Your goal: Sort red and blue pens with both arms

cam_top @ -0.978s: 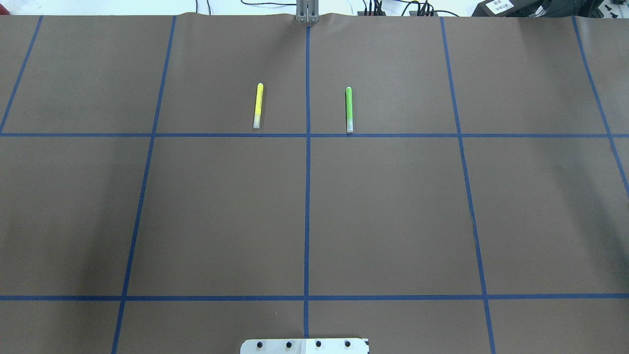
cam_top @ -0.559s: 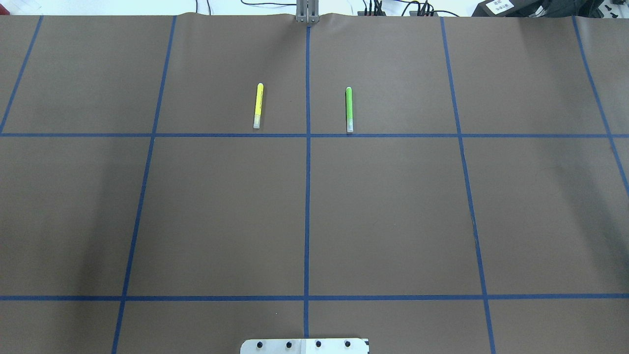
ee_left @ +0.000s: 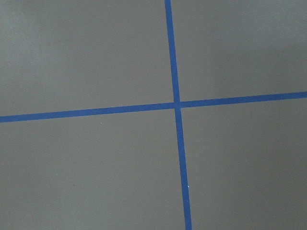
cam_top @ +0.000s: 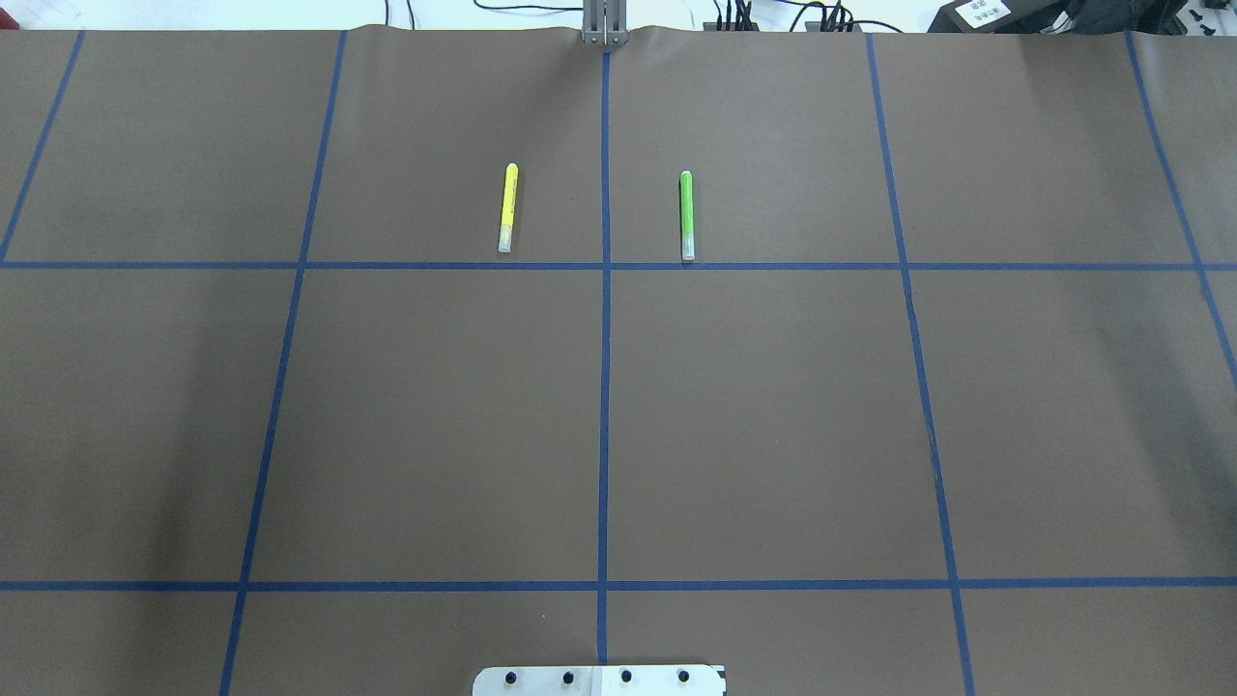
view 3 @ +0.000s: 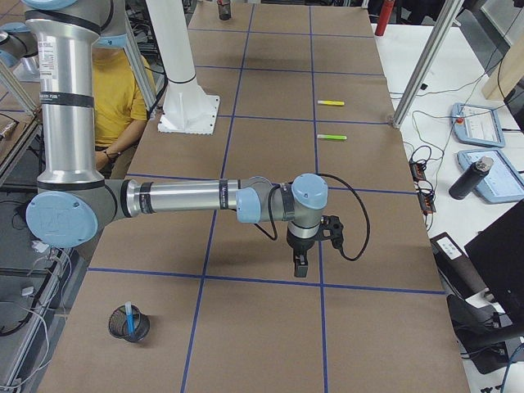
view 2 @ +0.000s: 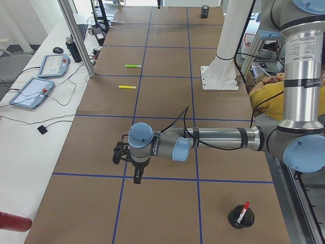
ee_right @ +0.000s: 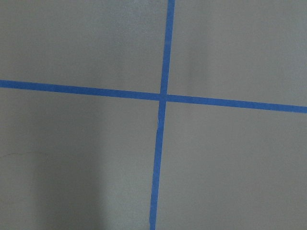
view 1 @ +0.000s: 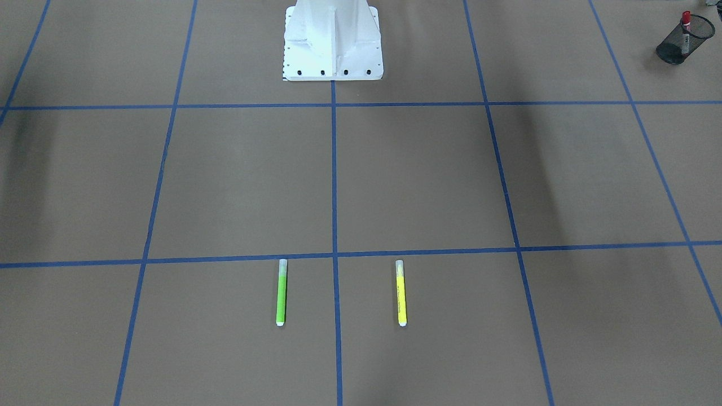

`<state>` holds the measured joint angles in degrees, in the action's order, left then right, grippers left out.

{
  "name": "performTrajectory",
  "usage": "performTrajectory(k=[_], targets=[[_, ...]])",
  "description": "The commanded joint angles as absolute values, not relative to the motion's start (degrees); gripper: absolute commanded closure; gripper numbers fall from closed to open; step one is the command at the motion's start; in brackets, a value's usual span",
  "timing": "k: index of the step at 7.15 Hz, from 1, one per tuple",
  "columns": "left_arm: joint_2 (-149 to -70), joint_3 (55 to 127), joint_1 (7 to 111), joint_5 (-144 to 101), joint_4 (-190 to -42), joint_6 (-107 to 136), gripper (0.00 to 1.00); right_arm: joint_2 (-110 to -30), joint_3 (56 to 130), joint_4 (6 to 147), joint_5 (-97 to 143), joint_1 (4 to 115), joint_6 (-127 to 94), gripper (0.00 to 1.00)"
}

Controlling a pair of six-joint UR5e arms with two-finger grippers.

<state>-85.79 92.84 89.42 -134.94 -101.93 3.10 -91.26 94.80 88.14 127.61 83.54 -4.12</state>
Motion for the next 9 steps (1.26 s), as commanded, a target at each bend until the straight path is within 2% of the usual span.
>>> performTrajectory(k=[1,9], targets=[[-85.7,93.0,89.5,-134.9,-102.0,3.2,0.00,-91.2,93.8,87.7,127.6,83.5,-4.1,0.00],[-84.8,92.8,89.4,-134.9,-101.9,3.1,0.00,-91.0,93.5,84.0,127.7,83.5,-4.5,0.00]])
